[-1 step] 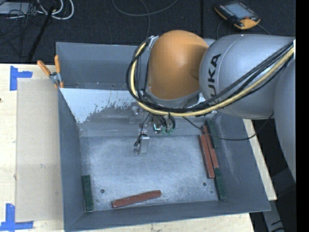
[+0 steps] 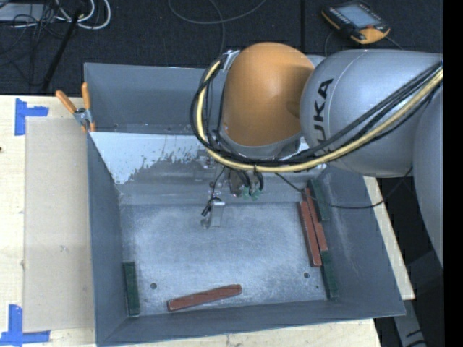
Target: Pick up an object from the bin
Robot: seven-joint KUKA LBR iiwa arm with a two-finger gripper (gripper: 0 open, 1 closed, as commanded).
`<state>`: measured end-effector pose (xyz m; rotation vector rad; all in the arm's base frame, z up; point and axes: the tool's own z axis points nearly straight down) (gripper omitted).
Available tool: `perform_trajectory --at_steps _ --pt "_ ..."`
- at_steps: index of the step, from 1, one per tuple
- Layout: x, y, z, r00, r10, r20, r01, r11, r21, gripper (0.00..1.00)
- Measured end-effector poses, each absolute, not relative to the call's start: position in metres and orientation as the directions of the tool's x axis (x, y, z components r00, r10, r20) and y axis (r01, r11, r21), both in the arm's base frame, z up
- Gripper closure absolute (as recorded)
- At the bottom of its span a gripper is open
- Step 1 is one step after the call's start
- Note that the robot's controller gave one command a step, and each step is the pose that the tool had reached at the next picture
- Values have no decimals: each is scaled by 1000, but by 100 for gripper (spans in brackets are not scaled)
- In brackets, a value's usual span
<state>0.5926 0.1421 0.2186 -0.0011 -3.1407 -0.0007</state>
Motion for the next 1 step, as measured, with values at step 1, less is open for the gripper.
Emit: perform_trajectory --at_steps 1 --pt "549 137 160 -997 -78 -1 -78 997 0 0"
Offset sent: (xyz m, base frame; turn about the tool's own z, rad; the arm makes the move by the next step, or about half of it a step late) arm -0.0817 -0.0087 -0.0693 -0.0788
